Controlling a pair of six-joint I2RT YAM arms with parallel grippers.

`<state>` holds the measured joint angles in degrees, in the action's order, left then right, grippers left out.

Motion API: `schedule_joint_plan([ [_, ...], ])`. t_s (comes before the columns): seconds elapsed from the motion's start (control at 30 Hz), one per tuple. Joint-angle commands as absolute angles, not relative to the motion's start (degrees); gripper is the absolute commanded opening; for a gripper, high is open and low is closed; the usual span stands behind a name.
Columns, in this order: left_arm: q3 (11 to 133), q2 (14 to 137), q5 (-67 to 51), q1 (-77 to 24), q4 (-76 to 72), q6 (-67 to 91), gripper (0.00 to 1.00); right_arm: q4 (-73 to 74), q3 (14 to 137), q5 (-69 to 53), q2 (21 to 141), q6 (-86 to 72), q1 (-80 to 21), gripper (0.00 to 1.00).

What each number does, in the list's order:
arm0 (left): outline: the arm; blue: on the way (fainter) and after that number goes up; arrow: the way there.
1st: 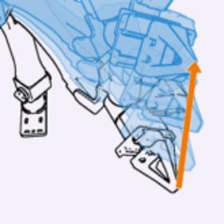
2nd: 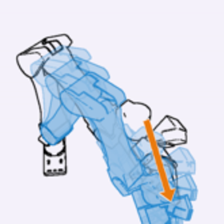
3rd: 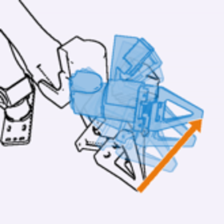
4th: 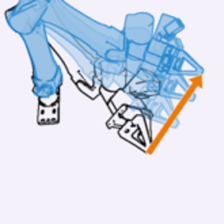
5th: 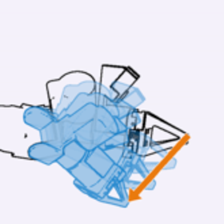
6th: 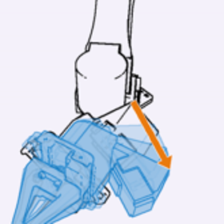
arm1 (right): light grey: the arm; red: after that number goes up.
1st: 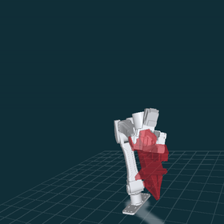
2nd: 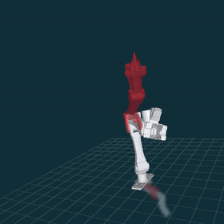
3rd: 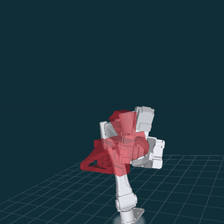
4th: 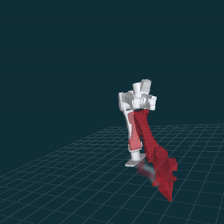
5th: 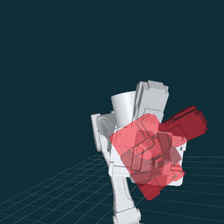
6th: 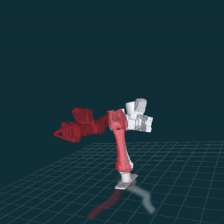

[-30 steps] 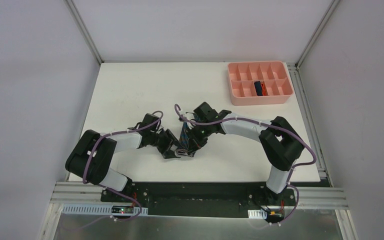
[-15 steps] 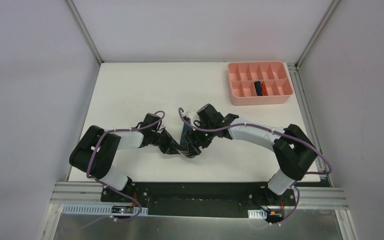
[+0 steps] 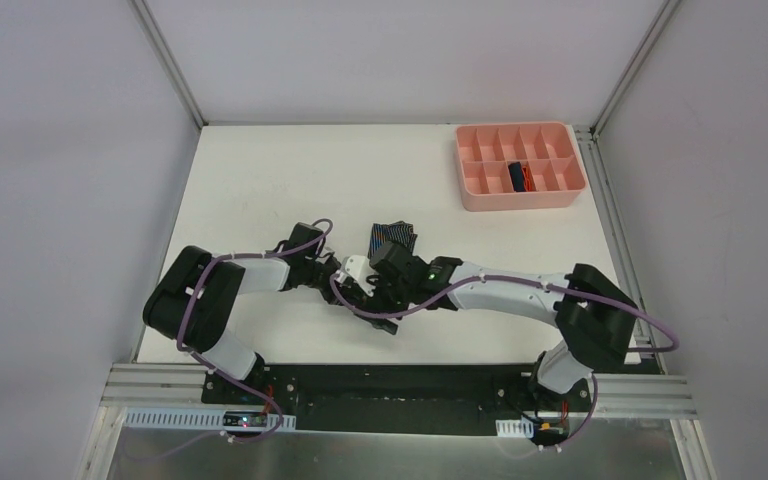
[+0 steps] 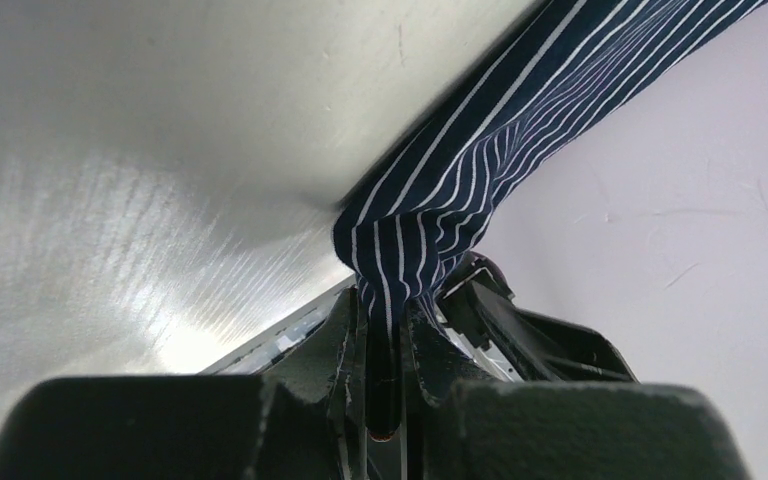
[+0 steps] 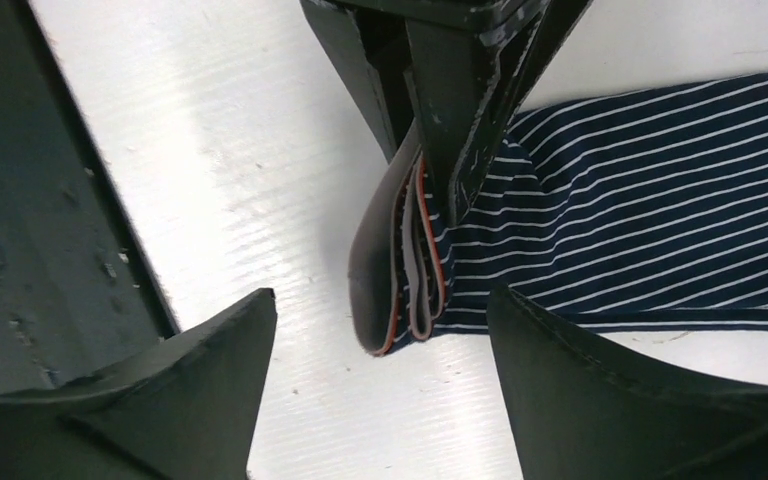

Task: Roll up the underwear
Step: Roll the underwear to the center of the board.

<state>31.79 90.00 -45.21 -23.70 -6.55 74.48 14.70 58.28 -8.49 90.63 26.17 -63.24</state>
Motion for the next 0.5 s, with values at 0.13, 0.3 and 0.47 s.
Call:
schedule_joint_plan([
  [0.13, 32.9, 91.0, -47.5, -24.3, -3.8, 74.4, 0.00, 13.8, 62.0, -5.1, 96.2, 29.8, -63.8, 0.52],
  [0.3, 33.0, 91.0, -47.5, -24.3, -3.8, 74.4, 0.00, 9.9, 60.5, -3.1, 95.9, 28.3, -63.8, 0.34],
  [0.47, 32.9, 91.1, -47.6, -24.3, -3.7, 74.2, 0.00, 8.4, 59.8, -3.4, 95.8, 25.6, -63.2, 0.13],
])
